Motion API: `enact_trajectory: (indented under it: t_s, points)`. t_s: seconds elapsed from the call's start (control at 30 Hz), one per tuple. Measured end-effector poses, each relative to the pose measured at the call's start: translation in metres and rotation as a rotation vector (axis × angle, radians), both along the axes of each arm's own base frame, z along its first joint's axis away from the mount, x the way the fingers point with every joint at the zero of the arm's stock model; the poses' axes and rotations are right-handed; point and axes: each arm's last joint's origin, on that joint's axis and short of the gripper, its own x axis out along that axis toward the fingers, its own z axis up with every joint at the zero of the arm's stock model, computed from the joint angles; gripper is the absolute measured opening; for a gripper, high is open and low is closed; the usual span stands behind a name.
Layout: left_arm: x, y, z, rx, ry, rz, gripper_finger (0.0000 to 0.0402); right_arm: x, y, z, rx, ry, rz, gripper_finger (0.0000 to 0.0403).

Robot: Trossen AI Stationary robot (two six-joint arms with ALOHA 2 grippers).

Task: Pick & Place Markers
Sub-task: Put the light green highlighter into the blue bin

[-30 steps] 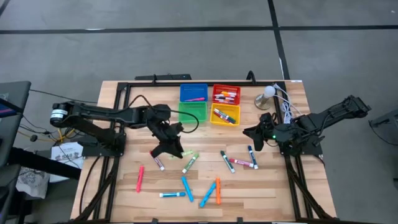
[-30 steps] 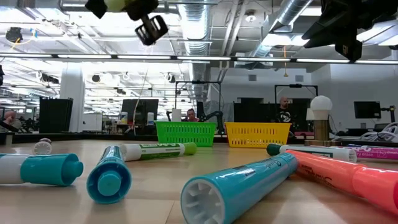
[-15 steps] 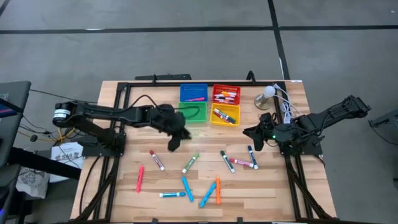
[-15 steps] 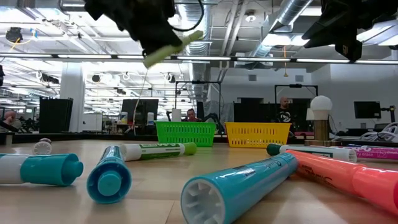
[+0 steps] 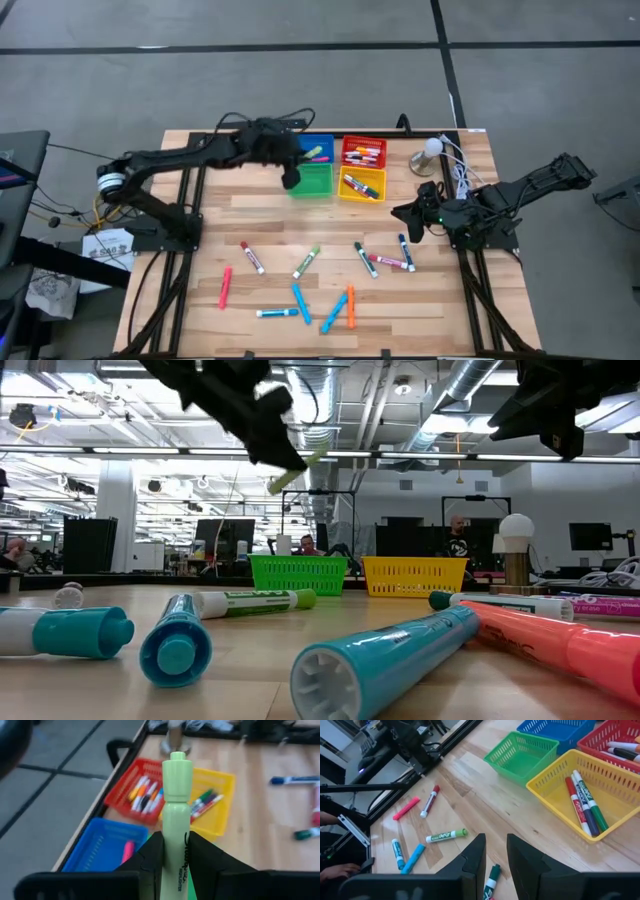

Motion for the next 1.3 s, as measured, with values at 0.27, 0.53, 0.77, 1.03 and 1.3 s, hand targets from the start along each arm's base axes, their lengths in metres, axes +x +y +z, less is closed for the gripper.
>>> enact_trajectory:
  t_s: [0.27, 0.53, 0.77, 1.03, 1.3]
  points:
    - [0.033, 0.065, -0.027, -0.021, 0.087, 0.011, 0.0068, 0.000, -0.001, 0.000, -0.002, 0.001, -0.004, 0.0067]
    - [0.059, 0.113, -0.062, -0.108, 0.182, 0.018, 0.0068, 0.000, -0.001, -0.001, -0.005, 0.009, -0.004, 0.0067]
    - [0.057, 0.119, -0.087, -0.139, 0.301, 0.000, 0.0067, 0.000, -0.001, -0.001, -0.005, 0.008, -0.005, 0.0067]
    - [0.059, 0.122, -0.101, -0.127, 0.335, -0.026, 0.0067, 0.000, -0.001, -0.001, -0.007, 0.007, -0.008, 0.0067]
    - [0.057, 0.122, -0.101, -0.093, 0.354, -0.015, 0.0073, 0.000, -0.001, -0.001, -0.007, 0.007, -0.008, 0.0067]
